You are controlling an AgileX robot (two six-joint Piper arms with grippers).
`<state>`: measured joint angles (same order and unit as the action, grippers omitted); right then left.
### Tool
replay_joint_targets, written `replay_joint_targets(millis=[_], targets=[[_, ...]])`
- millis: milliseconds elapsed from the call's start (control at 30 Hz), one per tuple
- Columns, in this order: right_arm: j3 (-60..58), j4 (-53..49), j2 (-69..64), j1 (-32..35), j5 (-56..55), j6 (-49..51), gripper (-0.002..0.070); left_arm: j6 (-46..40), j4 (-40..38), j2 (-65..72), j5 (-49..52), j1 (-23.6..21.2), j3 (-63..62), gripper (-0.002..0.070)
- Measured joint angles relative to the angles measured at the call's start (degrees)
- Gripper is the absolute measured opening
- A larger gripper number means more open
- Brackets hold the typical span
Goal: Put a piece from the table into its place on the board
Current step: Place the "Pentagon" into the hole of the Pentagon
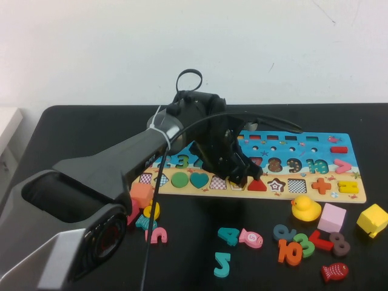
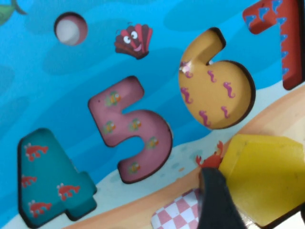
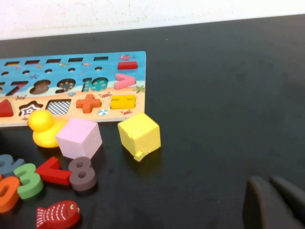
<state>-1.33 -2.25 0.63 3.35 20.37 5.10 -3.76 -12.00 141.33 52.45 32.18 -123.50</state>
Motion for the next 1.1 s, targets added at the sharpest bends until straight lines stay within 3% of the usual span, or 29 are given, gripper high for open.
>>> replay_joint_targets(millis=[800, 1100], targets=[[0.0, 0.0, 0.0, 0.0, 0.0, 0.0, 0.0019, 2.8, -0.3, 0.2, 3.9, 0.4, -1.2, 0.0324], [0.0, 0.0, 0.0, 0.0, 0.0, 0.0, 0.0019, -3.0, 0.3, 0.3, 3.5, 1.2, -1.2, 0.0324]])
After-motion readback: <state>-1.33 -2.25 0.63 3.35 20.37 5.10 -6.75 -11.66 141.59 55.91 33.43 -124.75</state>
